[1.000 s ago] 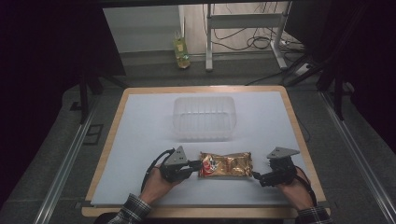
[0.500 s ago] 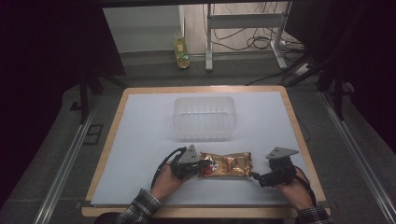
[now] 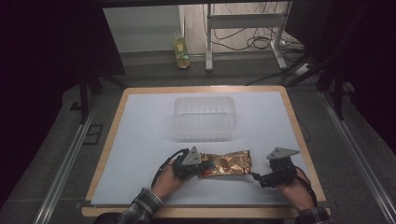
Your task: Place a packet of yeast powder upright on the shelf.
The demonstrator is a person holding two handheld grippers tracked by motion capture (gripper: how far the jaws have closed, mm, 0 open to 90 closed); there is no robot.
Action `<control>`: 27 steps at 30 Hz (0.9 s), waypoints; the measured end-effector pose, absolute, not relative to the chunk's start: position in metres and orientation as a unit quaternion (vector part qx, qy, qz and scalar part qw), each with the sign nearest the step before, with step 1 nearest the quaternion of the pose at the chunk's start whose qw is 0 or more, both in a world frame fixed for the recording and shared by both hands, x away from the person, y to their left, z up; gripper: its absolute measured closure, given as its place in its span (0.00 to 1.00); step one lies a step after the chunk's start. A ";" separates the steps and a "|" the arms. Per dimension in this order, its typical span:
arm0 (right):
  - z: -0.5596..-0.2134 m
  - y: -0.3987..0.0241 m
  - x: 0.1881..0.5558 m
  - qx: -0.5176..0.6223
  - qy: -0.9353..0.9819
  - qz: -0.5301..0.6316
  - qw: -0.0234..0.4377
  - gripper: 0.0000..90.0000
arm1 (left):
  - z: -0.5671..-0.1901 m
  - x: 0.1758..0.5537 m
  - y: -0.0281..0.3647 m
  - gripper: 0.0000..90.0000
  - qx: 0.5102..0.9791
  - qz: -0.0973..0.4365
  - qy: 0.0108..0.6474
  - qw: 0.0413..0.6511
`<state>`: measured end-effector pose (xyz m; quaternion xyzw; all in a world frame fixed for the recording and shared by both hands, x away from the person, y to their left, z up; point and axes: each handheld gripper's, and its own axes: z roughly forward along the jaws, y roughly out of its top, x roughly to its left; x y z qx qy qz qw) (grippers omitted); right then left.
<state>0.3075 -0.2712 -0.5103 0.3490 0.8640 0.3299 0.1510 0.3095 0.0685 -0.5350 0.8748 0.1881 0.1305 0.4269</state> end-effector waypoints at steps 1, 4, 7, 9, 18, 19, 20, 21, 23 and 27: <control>-0.510 -0.271 0.307 0.348 0.865 0.330 0.148 0.02 | -0.535 0.311 0.070 1.00 0.875 0.124 0.192 0.427; -0.512 -0.269 0.307 0.342 0.870 0.327 0.140 0.02 | -0.536 0.311 0.072 1.00 0.875 0.120 0.195 0.427; -0.514 -0.264 0.306 0.336 0.875 0.326 0.121 0.02 | -0.536 0.311 0.073 1.00 0.876 0.121 0.195 0.425; -0.514 -0.261 0.306 0.332 0.877 0.329 0.112 0.02 | -0.537 0.310 0.073 1.00 0.874 0.122 0.196 0.429; -0.519 -0.243 0.306 0.303 0.885 0.348 0.054 0.02 | -0.537 0.311 0.074 1.00 0.873 0.117 0.199 0.429; -0.519 -0.241 0.307 0.301 0.886 0.350 0.051 0.02 | -0.537 0.311 0.074 1.00 0.873 0.117 0.199 0.430; -0.520 -0.239 0.307 0.300 0.885 0.352 0.048 0.02 | -0.537 0.311 0.074 1.00 0.873 0.117 0.199 0.430; -0.520 -0.237 0.308 0.299 0.885 0.354 0.043 0.02 | -0.537 0.311 0.074 1.00 0.873 0.116 0.201 0.430; -0.521 -0.234 0.309 0.295 0.885 0.357 0.035 0.02 | -0.537 0.310 0.074 1.00 0.873 0.118 0.200 0.429; -0.522 -0.228 0.313 0.292 0.884 0.365 0.020 0.02 | -0.537 0.311 0.074 1.00 0.873 0.117 0.200 0.429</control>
